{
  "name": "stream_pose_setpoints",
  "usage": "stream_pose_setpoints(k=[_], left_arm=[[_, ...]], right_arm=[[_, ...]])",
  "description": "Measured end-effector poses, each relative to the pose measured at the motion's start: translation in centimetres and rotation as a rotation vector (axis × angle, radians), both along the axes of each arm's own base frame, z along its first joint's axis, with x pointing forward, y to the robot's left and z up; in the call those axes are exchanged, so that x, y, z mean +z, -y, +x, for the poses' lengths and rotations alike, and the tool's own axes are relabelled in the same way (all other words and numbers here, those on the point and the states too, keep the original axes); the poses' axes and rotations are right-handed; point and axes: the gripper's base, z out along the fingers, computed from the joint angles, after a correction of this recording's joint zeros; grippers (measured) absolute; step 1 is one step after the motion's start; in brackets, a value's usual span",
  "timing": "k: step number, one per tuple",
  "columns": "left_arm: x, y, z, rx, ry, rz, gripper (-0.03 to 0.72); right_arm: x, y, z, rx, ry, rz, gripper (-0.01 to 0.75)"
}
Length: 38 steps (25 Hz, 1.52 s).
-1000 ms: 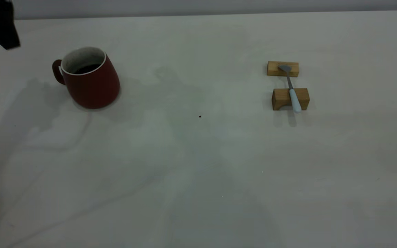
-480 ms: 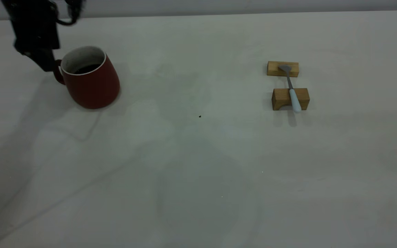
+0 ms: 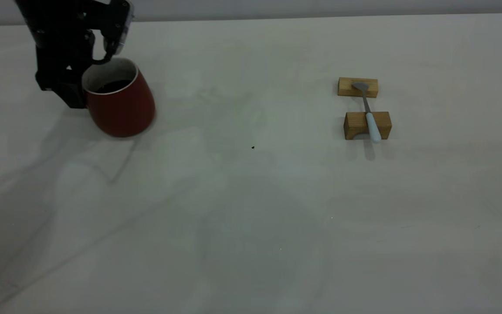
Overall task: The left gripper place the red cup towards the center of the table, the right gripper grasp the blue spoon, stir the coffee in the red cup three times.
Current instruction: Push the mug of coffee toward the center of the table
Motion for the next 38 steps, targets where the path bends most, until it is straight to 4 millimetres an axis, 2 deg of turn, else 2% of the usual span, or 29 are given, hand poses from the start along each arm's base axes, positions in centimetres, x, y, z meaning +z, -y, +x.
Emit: stream_pose_setpoints(k=[8,17,21,25,32,35,36,38], left_arm=[[0.0,3.6,-0.5,-0.079,0.008,-0.004,0.597],[0.0,9.5,-1.9,-0.186,0.013,-0.031,0.596],[0.1,11.5,-2.6,-0.204,0.011,-0.059,0.596],[0.1,12.7,-3.0,-0.214,0.008,-0.076,0.595],[0.2,13.0,-3.1,-0.171,0.007,-0.086,0.595],[2.2,12.7,-3.0,-0.144,0.029,-0.066,0.594],[3.3,12.5,-3.0,-0.120,0.036,-0.058,0.594],[6.8,12.2,-2.9,-0.058,0.079,-0.063,0.594]], right_arm=[[0.0,0.0,0.0,0.000,0.000,0.000,0.241],[0.0,0.0,0.0,0.000,0.000,0.001,0.241],[0.0,0.0,0.0,0.000,0.000,0.001,0.241],[0.0,0.0,0.0,0.000,0.000,0.001,0.241],[0.0,0.0,0.0,0.000,0.000,0.001,0.241],[0.0,0.0,0.0,0.000,0.000,0.001,0.241],[0.0,0.0,0.0,0.000,0.000,0.001,0.241],[0.0,0.0,0.0,0.000,0.000,0.001,0.241]])
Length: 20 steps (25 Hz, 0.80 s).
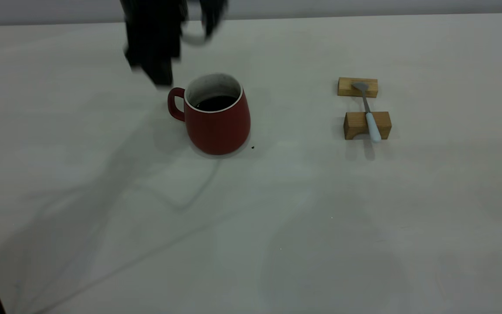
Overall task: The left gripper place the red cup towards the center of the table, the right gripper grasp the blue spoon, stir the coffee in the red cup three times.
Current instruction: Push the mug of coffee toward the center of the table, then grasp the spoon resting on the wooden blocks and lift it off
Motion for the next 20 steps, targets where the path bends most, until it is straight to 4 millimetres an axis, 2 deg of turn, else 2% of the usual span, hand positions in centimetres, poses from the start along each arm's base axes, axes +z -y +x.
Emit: stream_pose_setpoints(k=[5,8,10,15,20], left_arm=[[9.4,-0.8,-1.5,0.262,0.076,-0.078,0.594],[14.4,-1.8,-3.6,0.456,0.092,-0.129,0.594],[16.9,-2.5,-5.2,0.566,0.082,-0.139,0.594],[22.2,-3.8,-8.3,0.744,0.128,-0.232,0.594],[25.4,-4.4,-10.4,0.890,0.163,-0.357,0.594]], right_arm=[[0.0,0.0,0.0,0.000,0.000,0.000,0.241],[0.0,0.0,0.0,0.000,0.000,0.001,0.241],[0.0,0.0,0.0,0.000,0.000,0.001,0.241],[0.0,0.0,0.0,0.000,0.000,0.001,0.241],[0.0,0.0,0.0,0.000,0.000,0.001,0.241]])
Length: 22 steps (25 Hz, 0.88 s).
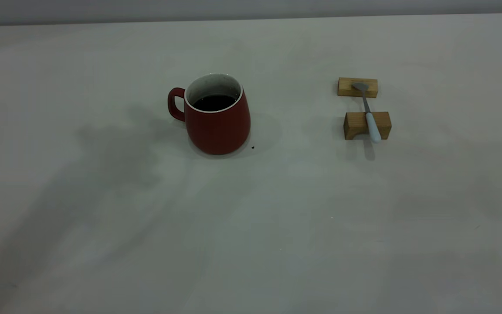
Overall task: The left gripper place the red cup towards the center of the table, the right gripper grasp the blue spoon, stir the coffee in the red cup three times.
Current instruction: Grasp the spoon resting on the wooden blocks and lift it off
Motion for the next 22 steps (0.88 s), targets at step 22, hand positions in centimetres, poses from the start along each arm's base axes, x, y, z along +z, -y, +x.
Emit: stream_pose_setpoints(k=[22], left_arm=[[-4.8,-12.4,-29.6,0.479,0.286,-0.284,0.594]], right_arm=[[0.0,0.0,0.0,0.000,0.000,0.000,0.241]])
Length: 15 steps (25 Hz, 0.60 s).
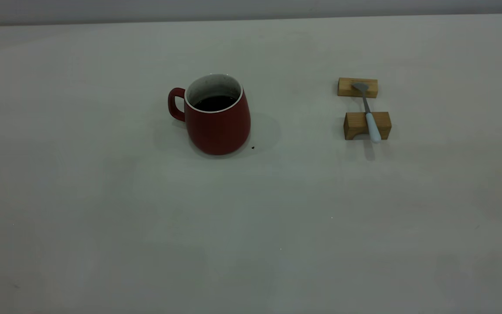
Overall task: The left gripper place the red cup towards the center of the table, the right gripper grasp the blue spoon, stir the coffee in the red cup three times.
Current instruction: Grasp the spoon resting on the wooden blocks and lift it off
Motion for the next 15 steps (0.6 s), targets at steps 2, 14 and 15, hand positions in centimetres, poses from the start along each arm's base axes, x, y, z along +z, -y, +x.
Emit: stream_pose_setpoints(k=[2,14,15], left_arm=[[-1.7,-0.1,-1.8,0.034,0.048,-0.017,0.594],[-6.3,-0.3,-3.8,0.049,0.149,0.004,0.594],[-6.5,-0.3,-3.9,0.049,0.152,0.004,0.594]], right_arm=[[0.0,0.0,0.0,0.000,0.000,0.000,0.241],[0.0,0.0,0.0,0.000,0.000,0.000,0.241],[0.0,0.0,0.0,0.000,0.000,0.000,0.241]])
